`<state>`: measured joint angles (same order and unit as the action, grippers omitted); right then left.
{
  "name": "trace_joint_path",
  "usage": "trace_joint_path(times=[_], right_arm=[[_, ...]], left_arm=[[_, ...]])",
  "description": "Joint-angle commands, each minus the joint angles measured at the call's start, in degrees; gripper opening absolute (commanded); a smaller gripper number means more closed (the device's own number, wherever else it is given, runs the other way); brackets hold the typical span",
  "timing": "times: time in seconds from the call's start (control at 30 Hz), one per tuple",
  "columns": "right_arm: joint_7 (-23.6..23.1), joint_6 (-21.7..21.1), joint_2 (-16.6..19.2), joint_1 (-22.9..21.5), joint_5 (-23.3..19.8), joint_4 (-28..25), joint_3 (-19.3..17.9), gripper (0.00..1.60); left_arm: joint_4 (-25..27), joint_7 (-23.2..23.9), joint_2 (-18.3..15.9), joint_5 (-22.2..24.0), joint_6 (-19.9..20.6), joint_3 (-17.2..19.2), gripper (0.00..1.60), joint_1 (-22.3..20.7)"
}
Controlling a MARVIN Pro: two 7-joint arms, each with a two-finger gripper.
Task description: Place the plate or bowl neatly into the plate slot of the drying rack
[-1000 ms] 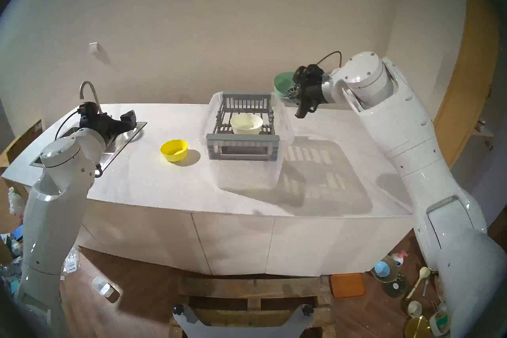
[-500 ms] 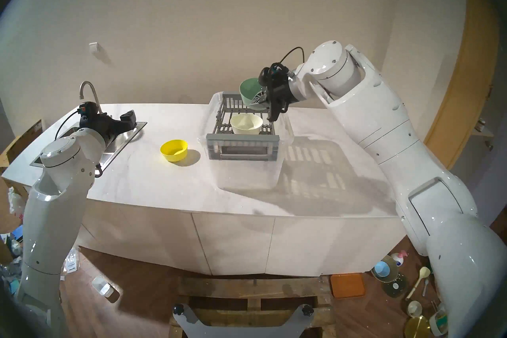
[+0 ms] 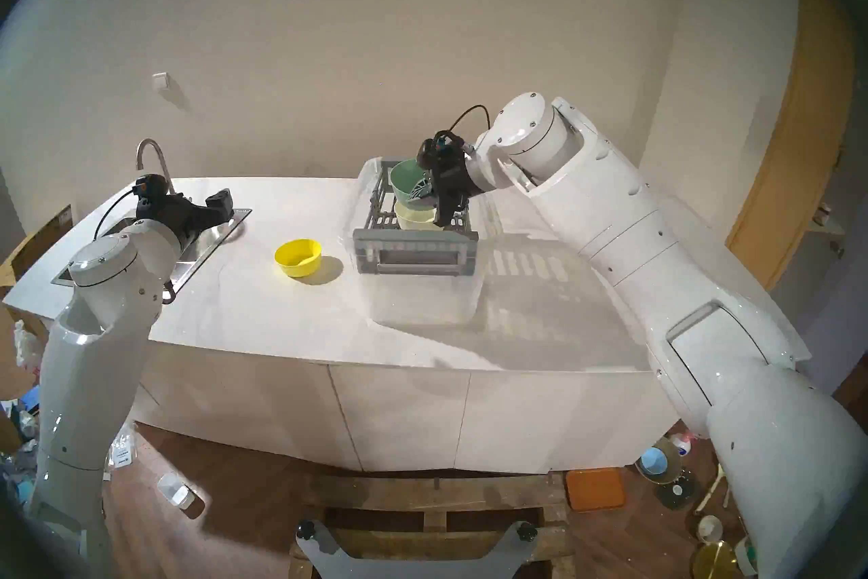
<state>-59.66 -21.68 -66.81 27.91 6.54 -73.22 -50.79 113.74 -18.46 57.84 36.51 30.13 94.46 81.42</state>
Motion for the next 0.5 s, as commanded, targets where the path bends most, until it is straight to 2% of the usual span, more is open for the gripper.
trace_joint_path(times=[0.0, 0.27, 0.47], right_arm=[[0.9, 2.7, -3.1, -3.8, 0.9, 2.9, 0.4, 0.00], [0.9, 6.9, -7.8, -7.3, 2.8, 13.3, 0.7, 0.00], [1.1, 8.6, -8.4, -8.3, 3.3, 15.5, 0.3, 0.00]], left_arm=[[1.3, 0.2, -0.2, 0.1, -0.4, 0.5, 1.60, -1.1], [1.3, 0.2, -0.2, 0.1, -0.4, 0.5, 1.60, -1.1], [1.3, 0.2, -0.2, 0.1, -0.4, 0.5, 1.60, -1.1]])
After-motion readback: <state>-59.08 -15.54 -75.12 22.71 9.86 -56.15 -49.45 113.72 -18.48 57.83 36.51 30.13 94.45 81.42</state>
